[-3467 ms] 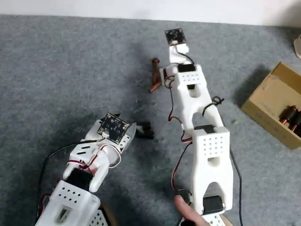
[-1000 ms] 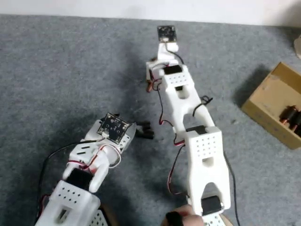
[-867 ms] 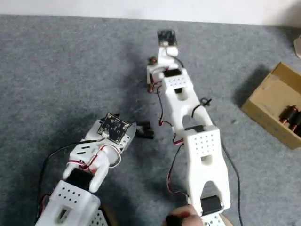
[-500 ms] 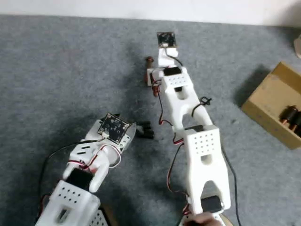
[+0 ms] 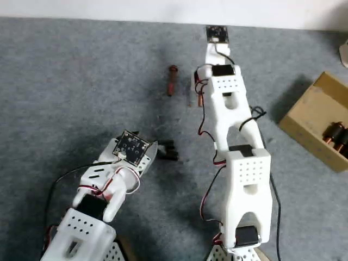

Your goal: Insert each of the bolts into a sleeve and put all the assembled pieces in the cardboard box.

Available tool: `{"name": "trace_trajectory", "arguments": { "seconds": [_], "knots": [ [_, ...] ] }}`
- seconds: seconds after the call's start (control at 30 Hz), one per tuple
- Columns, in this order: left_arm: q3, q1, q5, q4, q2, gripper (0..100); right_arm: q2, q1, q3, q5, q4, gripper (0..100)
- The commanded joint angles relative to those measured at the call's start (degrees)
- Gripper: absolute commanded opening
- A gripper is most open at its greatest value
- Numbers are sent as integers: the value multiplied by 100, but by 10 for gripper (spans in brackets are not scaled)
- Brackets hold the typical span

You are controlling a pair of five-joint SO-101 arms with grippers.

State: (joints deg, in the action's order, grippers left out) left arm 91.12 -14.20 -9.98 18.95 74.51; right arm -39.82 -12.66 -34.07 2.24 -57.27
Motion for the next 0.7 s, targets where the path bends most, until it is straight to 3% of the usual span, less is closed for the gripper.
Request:
{"name": "trace_trajectory", "arguments": {
  "seconds": [0.0,0.1,0.23,0.67],
  "knots": [
    [-251,22,-53,-123,57,179,699,-127,-145,-273,-268,5],
    [-251,22,-53,-123,57,179,875,-180,-145,-316,-532,5],
    [-251,22,-53,-123,57,179,963,-391,-136,-958,-884,5],
    [-251,22,-53,-132,57,179,998,-857,-189,-958,-1604,5]
  ]
}}
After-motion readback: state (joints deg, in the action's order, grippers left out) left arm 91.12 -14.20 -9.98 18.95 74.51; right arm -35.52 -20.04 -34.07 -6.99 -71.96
